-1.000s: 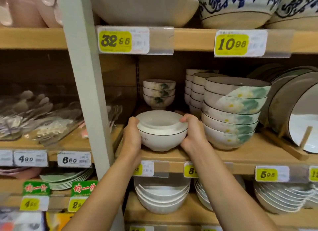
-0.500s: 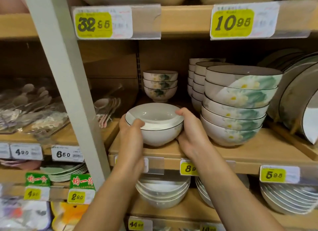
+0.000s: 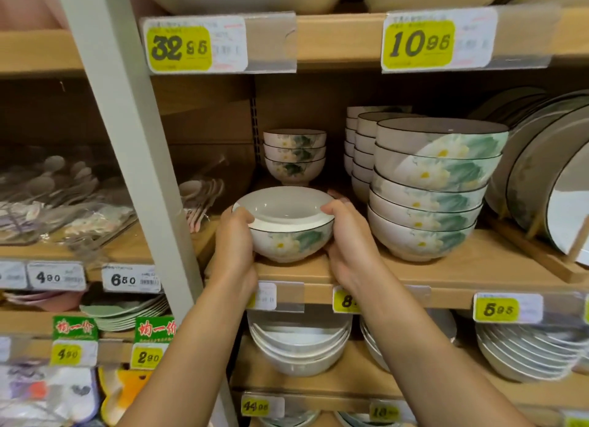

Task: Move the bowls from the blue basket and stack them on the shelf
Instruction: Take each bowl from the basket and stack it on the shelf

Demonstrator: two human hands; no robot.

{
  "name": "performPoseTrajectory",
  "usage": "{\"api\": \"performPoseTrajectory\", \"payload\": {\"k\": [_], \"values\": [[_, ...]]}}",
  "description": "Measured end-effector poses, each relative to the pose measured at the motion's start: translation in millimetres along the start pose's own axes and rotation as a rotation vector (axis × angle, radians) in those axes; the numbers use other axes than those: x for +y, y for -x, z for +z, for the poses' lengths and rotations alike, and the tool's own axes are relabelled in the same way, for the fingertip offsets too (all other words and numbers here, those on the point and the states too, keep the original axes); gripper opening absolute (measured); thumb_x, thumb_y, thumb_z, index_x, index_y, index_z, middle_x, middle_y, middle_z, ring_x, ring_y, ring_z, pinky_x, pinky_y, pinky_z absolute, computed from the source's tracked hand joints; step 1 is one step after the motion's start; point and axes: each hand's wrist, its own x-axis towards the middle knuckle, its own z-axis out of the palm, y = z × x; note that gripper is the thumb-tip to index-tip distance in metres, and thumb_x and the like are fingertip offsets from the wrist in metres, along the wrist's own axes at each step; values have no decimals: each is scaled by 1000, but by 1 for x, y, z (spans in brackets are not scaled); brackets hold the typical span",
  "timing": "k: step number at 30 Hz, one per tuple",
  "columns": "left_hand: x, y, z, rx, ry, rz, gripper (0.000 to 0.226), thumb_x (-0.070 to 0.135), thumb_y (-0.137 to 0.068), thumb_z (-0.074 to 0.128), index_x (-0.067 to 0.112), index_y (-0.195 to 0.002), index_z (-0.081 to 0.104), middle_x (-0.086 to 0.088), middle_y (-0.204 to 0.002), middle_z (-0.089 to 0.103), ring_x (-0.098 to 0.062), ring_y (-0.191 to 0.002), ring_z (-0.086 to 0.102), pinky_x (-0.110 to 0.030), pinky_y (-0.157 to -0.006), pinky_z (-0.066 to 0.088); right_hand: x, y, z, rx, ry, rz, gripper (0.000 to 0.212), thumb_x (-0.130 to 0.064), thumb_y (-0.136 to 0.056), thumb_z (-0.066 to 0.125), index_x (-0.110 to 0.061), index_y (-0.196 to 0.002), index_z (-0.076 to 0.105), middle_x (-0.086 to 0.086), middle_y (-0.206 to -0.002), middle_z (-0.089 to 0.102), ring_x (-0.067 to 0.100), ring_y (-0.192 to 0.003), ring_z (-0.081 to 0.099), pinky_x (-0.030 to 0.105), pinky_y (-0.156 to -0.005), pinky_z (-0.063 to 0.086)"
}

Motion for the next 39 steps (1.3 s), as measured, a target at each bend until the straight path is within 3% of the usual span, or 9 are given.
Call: {"api": "performPoseTrajectory", "payload": {"k": [4,10,14,17,20,26,29,34,39], "values": [[-7,1,-7,83,22,92,43,35,-83,51,21,-122,62,-4,-114,71,-21,-109,65,-43,-99,50,0,7,-4,-7,90,-37,59,-21,-85,54,-21,-143,43,6,-130,59,21,-118,56,43,-105,45],[-10,7,-12,-3,-34,143,32,34,-97,44,30,-125,59,6,-119,67,-8,-111,61,-36,-104,46,0,14,-10,-118,133,-58,23,-19,-95,49,-18,-113,64,3,-111,72,16,-108,65,40,-101,49],[-15,20,-28,-98,-21,167,31,32,-99,47,32,-127,59,10,-128,64,-2,-116,59,-29,-103,47,10,33,-27,-151,230,-139,70,-41,-87,64,-26,-149,35,-9,-142,53,7,-127,52,33,-110,41],[-25,38,-32,-163,-92,252,31,33,-86,54,58,-100,64,23,-114,68,6,-107,63,-17,-83,52,18,45,-32,-216,246,-242,77,-22,-87,71,-26,-151,29,-25,-123,59,-13,-111,57,9,-86,49],[-30,42,-29,-192,-114,276,32,39,-79,55,66,-95,59,38,-104,65,11,-108,60,-20,-89,45,21,45,-29,-215,208,-265,80,-10,-86,71,-23,-151,26,-28,-111,57,-22,-96,58,1,-71,46],[-32,42,-35,-183,-133,255,43,53,-63,55,73,-101,52,26,-132,57,4,-123,52,-30,-108,38,29,47,-29,-175,212,-336,76,-6,-84,72,-27,-146,33,-34,-104,62,-16,-102,60,6,-75,48],[-34,40,-38,-192,-126,274,63,51,-65,54,59,-128,48,23,-139,52,2,-128,48,-35,-112,35,32,48,-29,-167,226,-354,71,-5,-85,71,-38,-135,34,-39,-100,63,-19,-102,58,3,-75,47],[-36,39,-44,-237,-142,274,68,43,-74,51,46,-142,40,24,-143,48,2,-131,45,-36,-114,33,29,52,-32,-172,252,-338,72,-9,-89,67,-23,-150,32,-18,-136,52,-13,-118,52,7,-89,47],[-31,35,-49,-280,-121,261,65,37,-80,48,42,-144,40,21,-140,51,5,-125,50,-30,-109,38,21,51,-30,-134,281,-304,68,-12,-91,64,-21,-151,33,-7,-148,47,1,-128,51,33,-111,41]]}}
